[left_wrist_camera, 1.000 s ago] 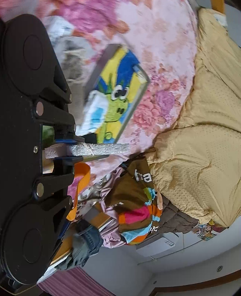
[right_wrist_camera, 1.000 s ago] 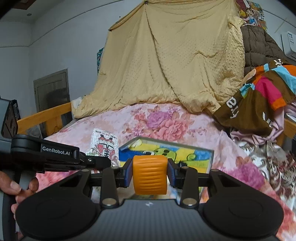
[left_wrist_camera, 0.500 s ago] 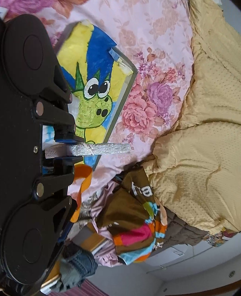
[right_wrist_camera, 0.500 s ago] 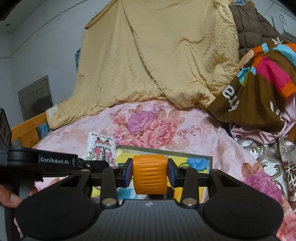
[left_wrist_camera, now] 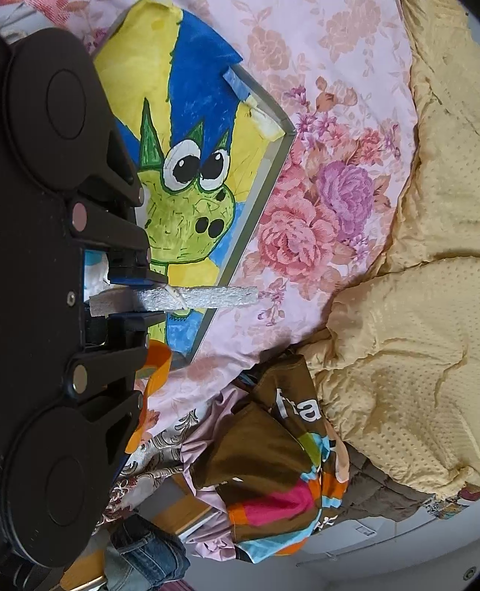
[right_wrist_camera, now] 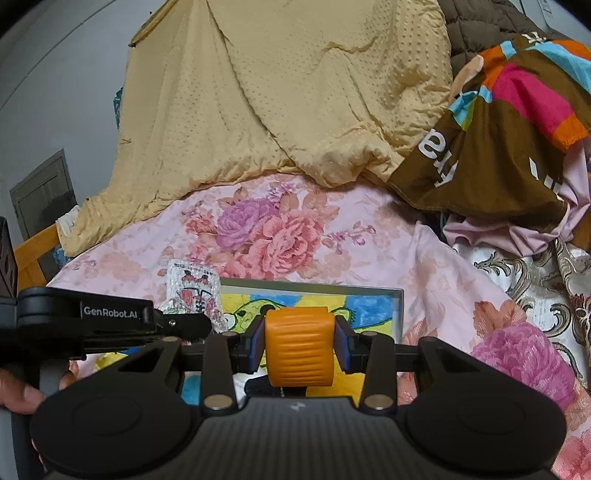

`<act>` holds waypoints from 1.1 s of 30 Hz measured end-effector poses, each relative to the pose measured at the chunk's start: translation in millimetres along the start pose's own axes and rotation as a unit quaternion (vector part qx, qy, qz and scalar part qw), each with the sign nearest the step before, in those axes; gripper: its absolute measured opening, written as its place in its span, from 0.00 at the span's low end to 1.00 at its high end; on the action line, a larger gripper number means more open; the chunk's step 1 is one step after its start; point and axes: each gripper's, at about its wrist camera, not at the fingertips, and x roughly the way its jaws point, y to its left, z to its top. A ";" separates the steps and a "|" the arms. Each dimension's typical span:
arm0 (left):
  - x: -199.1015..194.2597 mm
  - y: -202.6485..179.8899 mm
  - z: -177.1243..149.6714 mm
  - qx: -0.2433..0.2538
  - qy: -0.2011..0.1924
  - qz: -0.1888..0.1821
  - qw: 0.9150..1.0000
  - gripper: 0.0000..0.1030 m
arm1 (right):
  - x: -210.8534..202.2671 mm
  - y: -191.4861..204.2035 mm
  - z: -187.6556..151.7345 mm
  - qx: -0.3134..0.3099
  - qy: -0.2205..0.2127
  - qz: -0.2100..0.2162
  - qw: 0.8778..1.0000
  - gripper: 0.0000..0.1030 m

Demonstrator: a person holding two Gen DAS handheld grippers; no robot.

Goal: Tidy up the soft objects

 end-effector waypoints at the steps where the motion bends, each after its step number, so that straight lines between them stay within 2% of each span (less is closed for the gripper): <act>1: 2.8 -0.6 0.2 -0.001 0.003 0.002 1.000 0.13 | 1.0 -1.3 -0.4 0.001 0.001 0.000 1.000 0.41; 20: 27.8 -3.0 -6.8 -0.009 0.047 0.027 0.998 0.13 | 12.7 -10.7 -7.7 0.010 0.037 -0.011 0.999 0.41; 33: 31.8 2.7 -12.9 -0.010 0.058 0.060 0.996 0.16 | 19.6 -13.0 -13.3 0.011 0.063 -0.018 0.998 0.41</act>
